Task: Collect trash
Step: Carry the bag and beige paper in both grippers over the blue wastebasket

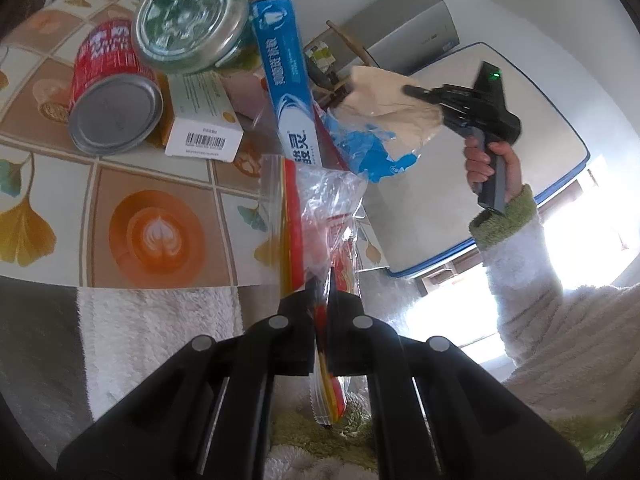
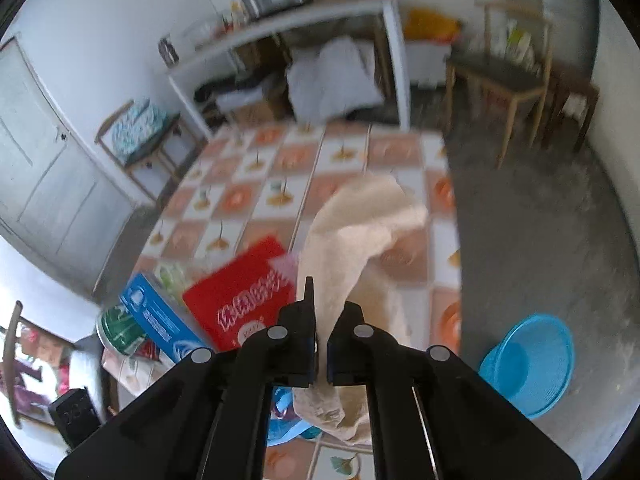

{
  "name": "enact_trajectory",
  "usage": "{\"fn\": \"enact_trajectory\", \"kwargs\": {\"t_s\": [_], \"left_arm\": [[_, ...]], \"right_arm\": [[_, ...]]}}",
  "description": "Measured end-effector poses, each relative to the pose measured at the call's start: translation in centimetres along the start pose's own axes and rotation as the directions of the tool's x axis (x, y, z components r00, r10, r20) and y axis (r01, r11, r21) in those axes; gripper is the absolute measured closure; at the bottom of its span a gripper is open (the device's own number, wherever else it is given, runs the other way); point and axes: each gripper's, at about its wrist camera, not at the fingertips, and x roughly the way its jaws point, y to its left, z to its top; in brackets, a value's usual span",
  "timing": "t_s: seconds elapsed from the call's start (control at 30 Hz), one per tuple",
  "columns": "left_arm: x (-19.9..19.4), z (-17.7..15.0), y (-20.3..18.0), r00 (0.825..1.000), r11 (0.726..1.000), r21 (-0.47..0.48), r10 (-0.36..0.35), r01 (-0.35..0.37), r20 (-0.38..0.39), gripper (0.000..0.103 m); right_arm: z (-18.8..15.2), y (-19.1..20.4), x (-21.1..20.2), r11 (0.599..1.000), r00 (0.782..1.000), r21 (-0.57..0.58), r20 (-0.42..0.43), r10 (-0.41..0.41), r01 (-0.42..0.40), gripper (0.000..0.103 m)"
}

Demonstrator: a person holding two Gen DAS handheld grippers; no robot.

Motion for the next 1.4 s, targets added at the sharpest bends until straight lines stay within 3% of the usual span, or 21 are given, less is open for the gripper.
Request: {"fn": "enact_trajectory", "kwargs": {"t_s": [0.27,0.43,0.67,0.87,1.07,1.23,1.33,1.4], "left_arm": [[-1.1,-0.1,-2.8,0.997,0.997,0.061,0.050,-0.053,0.052,0.101],[-1.6,0.0,-4.8,0.995,0.993,0.099,0.060,-0.068,0.081,0.101],[-2.3,1.0,-9.0,0.992,0.980,0.199,-0.022,-0.003,0.121,0.101],[-0.3,2.6,-13.2,0.994,0.959,0.279,-0.081,0.056,0.078,0.101],[7.0,6.0,-18.3,0.993,0.938,0.329,-0.102,0.113,-0.050,0.101],[17.1,8.7,-23.3,0.983,0.921,0.385,0.018,0.054,-0.182,0.101],[24.8,9.6,-26.3,0.954,0.907,0.420,0.112,0.015,-0.277,0.101],[31.5,9.4,-27.8,0.919,0.885,0.464,0.220,-0.047,-0.328,0.101]], "right_arm": [[-1.0,-2.3,-7.0,0.997,0.979,0.020,0.189,-0.072,0.069,0.099],[-2.8,-5.5,-10.0,0.993,0.963,0.077,0.248,-0.108,0.091,0.099],[-6.2,-10.7,-12.4,0.976,0.946,0.188,0.281,-0.164,0.113,0.099],[-10.0,-15.3,-13.2,0.950,0.937,0.290,0.285,-0.200,0.115,0.099],[-14.1,-20.5,-13.1,0.906,0.934,0.404,0.262,-0.245,0.125,0.099],[-17.6,-24.7,-12.8,0.863,0.928,0.485,0.235,-0.288,0.145,0.099],[-19.1,-27.0,-11.6,0.837,0.927,0.524,0.212,-0.308,0.158,0.099],[-19.6,-28.2,-10.6,0.823,0.926,0.543,0.198,-0.320,0.168,0.099]]}}
